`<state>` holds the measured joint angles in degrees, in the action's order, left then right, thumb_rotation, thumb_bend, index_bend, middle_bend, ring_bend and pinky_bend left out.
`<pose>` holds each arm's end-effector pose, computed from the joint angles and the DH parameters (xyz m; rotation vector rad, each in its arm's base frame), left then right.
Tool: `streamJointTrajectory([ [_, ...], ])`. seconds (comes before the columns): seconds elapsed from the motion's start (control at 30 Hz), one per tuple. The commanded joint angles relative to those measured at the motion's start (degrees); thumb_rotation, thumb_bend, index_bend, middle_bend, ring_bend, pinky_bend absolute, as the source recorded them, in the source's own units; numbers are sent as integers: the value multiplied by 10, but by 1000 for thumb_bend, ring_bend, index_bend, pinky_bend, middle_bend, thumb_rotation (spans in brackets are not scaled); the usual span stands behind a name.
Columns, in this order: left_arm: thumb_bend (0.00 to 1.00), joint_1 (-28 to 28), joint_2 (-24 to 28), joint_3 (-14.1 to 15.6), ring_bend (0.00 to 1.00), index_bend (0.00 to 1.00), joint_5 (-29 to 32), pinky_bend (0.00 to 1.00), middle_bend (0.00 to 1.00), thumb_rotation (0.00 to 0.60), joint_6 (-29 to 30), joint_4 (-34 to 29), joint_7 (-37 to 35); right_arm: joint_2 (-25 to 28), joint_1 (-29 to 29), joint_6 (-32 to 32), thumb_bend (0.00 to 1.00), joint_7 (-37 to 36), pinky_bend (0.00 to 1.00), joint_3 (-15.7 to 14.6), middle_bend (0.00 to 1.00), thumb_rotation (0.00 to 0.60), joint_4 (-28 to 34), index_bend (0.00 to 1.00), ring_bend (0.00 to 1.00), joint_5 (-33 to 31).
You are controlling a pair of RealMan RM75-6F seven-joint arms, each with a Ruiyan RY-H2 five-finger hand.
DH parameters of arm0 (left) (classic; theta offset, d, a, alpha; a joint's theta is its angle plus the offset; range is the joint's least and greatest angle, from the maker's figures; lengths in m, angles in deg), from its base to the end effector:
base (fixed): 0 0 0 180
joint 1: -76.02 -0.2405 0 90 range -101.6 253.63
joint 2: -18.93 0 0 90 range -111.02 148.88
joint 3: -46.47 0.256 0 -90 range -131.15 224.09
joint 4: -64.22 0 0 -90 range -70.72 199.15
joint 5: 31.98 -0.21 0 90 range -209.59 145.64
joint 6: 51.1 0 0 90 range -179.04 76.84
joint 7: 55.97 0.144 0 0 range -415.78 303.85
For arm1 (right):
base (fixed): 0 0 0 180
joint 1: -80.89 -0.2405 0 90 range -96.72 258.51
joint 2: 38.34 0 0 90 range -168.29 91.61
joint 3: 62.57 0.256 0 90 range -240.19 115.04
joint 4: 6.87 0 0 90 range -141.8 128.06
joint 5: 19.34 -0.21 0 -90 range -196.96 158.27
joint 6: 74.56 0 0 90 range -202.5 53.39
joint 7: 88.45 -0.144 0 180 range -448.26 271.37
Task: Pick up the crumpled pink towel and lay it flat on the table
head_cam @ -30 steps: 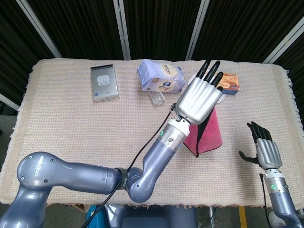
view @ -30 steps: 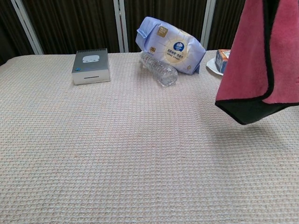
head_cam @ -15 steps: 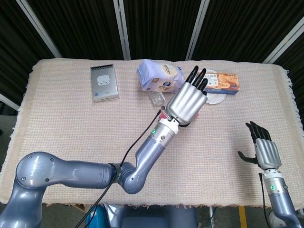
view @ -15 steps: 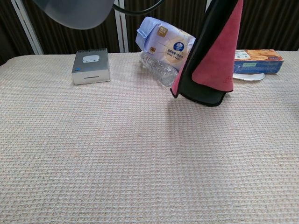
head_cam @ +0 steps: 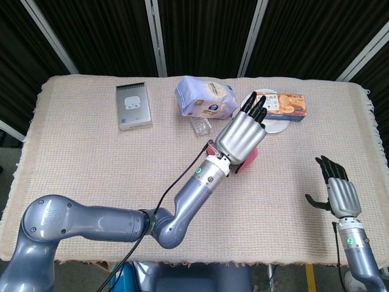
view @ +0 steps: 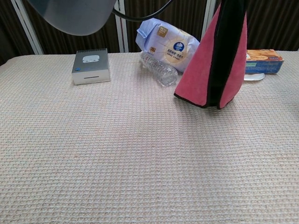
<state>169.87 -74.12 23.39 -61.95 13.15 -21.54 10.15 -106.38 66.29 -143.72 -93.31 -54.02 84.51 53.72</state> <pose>0.1878 0.3643 0.0031 -1.9047 -0.0803 -1.0147 -0.3043 -0.2511 0.1259 1.3362 -1.1662 0.9421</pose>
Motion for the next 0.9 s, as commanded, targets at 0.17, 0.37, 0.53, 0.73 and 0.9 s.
streamJointTrajectory([
  [0.17, 615, -7, -7, 12, 0, 602, 6, 23, 188, 600, -3, 22, -10, -4, -4, 5, 259, 4, 0, 1, 0, 600, 0, 0, 0, -4],
  [0.37, 615, 3, -30, -7, 0, 600, 9, 23, 190, 600, -9, 55, -33, -8, -22, 13, 258, 18, 0, 18, 0, 600, 43, 0, 0, -12],
  [0.53, 615, 13, -46, -25, 0, 598, -3, 23, 189, 600, -7, 74, -56, -18, -44, 17, 258, 60, 0, 36, 0, 600, 87, 0, 0, -31],
  [0.73, 614, 21, -62, -51, 0, 594, -4, 23, 188, 600, -1, 90, -84, -46, -76, 22, 258, 120, 0, 63, 0, 600, 123, 0, 0, -88],
  [0.9, 615, 28, -70, -72, 0, 592, 0, 23, 188, 600, -3, 94, -103, -75, -98, 21, 258, 157, 0, 80, 0, 600, 131, 0, 0, -150],
])
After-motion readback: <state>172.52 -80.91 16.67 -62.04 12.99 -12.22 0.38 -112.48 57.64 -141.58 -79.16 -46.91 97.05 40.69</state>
